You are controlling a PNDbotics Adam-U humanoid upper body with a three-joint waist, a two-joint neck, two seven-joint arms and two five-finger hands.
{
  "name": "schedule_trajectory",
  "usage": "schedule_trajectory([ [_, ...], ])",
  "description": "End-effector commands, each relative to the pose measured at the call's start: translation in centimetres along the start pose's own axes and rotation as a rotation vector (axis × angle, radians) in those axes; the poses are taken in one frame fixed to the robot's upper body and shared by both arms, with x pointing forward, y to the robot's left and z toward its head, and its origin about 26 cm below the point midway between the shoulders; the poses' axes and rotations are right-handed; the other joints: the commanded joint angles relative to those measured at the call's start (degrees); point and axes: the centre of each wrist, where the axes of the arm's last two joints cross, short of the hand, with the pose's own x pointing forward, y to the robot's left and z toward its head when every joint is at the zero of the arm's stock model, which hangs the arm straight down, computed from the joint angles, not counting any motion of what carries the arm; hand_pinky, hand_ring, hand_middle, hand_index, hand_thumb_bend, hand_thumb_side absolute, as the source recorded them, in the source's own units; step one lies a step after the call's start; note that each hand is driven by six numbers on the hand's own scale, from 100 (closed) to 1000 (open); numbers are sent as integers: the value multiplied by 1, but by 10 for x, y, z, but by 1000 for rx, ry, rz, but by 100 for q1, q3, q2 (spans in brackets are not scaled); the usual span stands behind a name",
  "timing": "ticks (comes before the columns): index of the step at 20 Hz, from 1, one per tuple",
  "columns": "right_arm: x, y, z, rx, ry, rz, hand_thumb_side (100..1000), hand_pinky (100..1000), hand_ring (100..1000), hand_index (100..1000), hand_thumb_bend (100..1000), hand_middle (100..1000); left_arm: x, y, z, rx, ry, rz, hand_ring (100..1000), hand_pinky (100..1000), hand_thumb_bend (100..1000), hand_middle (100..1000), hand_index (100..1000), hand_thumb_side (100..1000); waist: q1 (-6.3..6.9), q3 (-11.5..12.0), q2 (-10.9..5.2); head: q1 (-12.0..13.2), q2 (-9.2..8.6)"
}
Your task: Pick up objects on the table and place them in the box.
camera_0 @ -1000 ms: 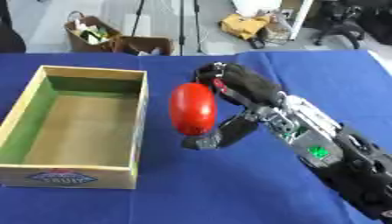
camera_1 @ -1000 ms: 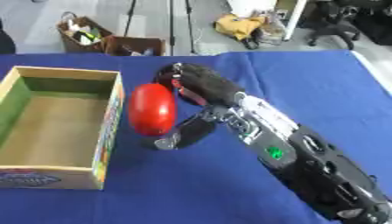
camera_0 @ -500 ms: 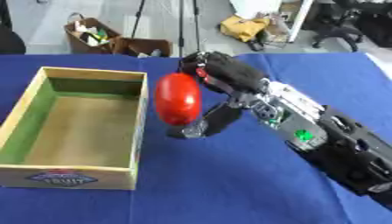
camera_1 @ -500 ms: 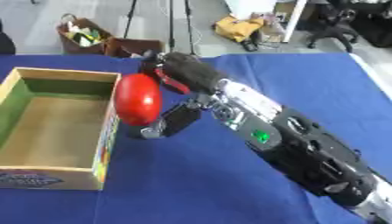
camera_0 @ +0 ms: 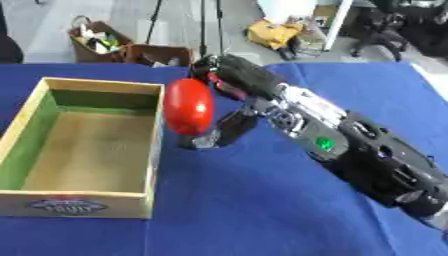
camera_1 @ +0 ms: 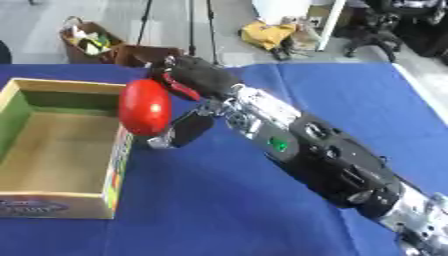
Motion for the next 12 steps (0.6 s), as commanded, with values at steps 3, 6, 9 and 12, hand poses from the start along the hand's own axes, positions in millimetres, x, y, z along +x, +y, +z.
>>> schedule_trajectory([
  [3,-3,-15,-3,-48,-11,19,636,417,529,487,100,524,6,-4,-8,-24,-40,10,486,190,100,563,671,850,-4,51,-141,-117,7],
  [6,0,-18,-4,-80,-25,-3,624,406,523,486,100,521,6,-7,-9,-28,-46,19,486,190,100,563,672,849,-12,86,-133,-211,-4],
  [9,3,-21,-5,-101,-41,-28,618,401,520,484,100,518,6,-10,-10,-32,-53,35,486,192,100,562,674,847,-3,139,-134,-345,-54],
  [12,7,-22,-7,-111,-67,-49,614,399,518,484,100,520,6,-16,-12,-37,-62,60,486,194,100,561,675,846,4,191,-128,-430,-75],
])
